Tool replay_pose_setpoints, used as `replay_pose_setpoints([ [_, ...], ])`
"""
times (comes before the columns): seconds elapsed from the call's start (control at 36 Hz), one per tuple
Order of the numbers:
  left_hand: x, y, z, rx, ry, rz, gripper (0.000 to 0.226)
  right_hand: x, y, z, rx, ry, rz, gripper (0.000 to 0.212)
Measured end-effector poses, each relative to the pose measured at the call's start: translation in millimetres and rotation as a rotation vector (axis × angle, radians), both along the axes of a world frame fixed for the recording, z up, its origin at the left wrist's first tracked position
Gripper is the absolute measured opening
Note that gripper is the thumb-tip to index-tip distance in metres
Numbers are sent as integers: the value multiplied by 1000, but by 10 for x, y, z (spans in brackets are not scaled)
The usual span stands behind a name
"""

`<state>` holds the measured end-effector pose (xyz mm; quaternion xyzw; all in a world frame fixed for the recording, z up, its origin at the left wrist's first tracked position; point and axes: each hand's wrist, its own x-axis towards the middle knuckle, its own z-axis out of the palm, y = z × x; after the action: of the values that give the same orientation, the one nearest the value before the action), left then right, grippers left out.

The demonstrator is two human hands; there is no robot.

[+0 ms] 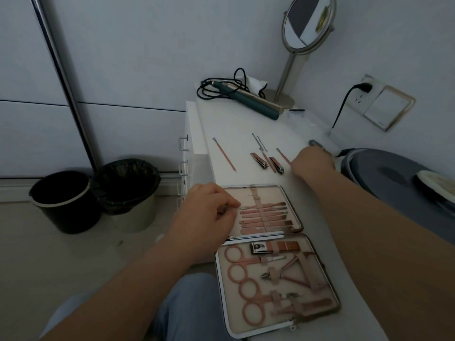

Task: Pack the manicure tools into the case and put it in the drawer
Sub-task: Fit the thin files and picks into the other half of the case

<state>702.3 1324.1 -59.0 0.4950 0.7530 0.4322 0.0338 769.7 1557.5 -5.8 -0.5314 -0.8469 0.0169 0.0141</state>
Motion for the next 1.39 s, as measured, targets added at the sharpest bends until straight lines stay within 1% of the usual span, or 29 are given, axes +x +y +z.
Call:
replay_pose_setpoints([
  [0.08, -1, 0, -1, 0, 3, 6, 14, -6, 34, -25, -64, 65, -17, 24],
  [0.14, -2, 6, -2, -5, 3, 11, 14, -8, 33, -33, -105, 108, -37, 27],
  [0.39, -11, 8, 2, -14, 2, 14, 15, 44, -12, -101, -116, 193, -11, 26],
  [0.47, -17, -6, 31, -29, -19, 6, 17, 82, -87, -47, -142, 349, 8, 35],
  [0.56, -40, -13, 108, -41, -137, -19, 20, 133, -356, 50, -184, 514, 116, 37],
  [0.61, -44, -25, 181, -42, -243, -9, 23, 197, -642, 98, -259, 637, 187, 34],
  [0.64, -40, -26, 208, -36, -266, 8, 24, 236, -793, 115, -288, 681, 219, 32],
  [0.72, 29, -13, 298, 33, -246, 63, 26, 366, -1198, 119, -375, 770, 336, 30],
  [0.75, 67, -8, 334, 69, -255, 60, 25, 403, -1300, 108, -417, 796, 361, 28],
  [0.81, 145, -1, 397, 145, -334, 49, 20, 457, -1447, 76, -484, 817, 389, 25],
  [0.89, 201, 2, 412, 210, -394, 83, 21, 497, -1565, 43, -560, 844, 423, 23],
  [1.03, 216, -49, 375, 222, -433, 66, 24, 559, -1563, 46, -540, 867, 475, 17],
  [1.11, 219, -79, 368, 188, -472, 20, 27, 596, -1463, 57, -536, 980, 447, 15],
  [1.19, 251, -112, 327, 100, -419, -35, 26, 595, -1371, 82, -604, 1092, 438, 2],
  [1.28, 279, -131, 276, 62, -292, -65, 27, 585, -1292, 81, -671, 1143, 452, 7],
  [1.39, 270, -133, 260, 43, -213, -53, 28, 616, -1228, 73, -712, 1131, 483, 12],
])
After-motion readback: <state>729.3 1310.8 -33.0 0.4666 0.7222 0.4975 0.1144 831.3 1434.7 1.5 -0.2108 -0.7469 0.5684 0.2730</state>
